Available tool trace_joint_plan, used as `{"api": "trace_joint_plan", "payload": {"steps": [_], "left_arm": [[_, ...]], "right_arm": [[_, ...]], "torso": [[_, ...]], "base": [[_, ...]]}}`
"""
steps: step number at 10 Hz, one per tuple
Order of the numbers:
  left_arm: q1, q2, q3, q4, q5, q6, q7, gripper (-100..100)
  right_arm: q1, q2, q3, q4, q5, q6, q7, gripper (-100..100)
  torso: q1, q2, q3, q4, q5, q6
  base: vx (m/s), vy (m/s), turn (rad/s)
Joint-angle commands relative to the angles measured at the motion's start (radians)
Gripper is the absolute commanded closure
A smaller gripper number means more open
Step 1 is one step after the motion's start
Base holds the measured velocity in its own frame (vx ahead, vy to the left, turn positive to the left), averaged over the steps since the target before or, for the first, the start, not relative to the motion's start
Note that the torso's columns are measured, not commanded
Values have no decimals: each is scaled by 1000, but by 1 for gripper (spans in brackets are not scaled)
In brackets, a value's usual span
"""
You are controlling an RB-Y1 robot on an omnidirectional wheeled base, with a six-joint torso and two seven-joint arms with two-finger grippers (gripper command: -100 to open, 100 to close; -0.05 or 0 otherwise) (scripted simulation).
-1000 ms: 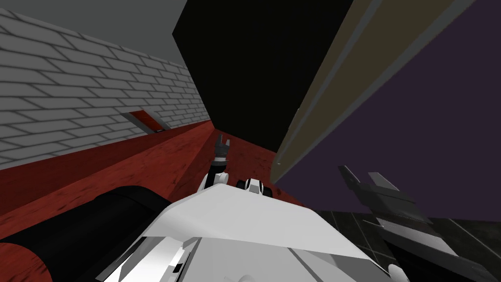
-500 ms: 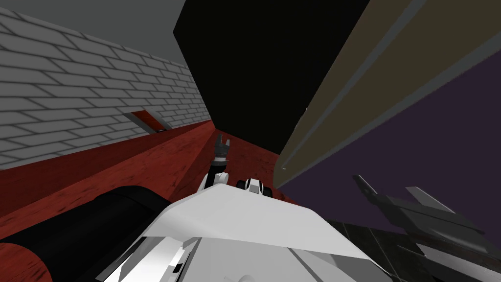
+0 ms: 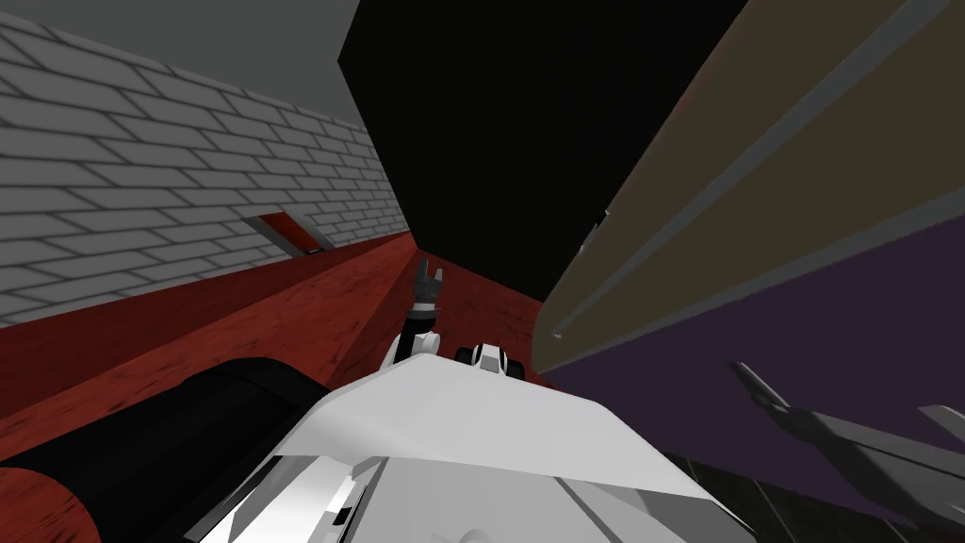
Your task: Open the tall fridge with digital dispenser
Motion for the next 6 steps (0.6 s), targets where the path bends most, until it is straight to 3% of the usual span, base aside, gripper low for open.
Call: {"api": "trace_joint_plan", "payload": {"steps": [1,5,6], "left_arm": [[0,0,0,0,0,0,0,0],[0,0,0,0,0,0,0,0],[0,0,0,0,0,0,0,0]], "right_arm": [[46,-4,-68,-11,52,22,19,-100],[149,-28,-211,-28,165,65,63,-100],[149,-28,-224,-28,168,65,63,-100]], "torso": [[3,-1,-1,0,1,0],[3,-2,-1,-1,1,0],[3,-2,-1,-1,1,0]], "base": [[95,78,13],[129,71,66],[109,57,18]]}}
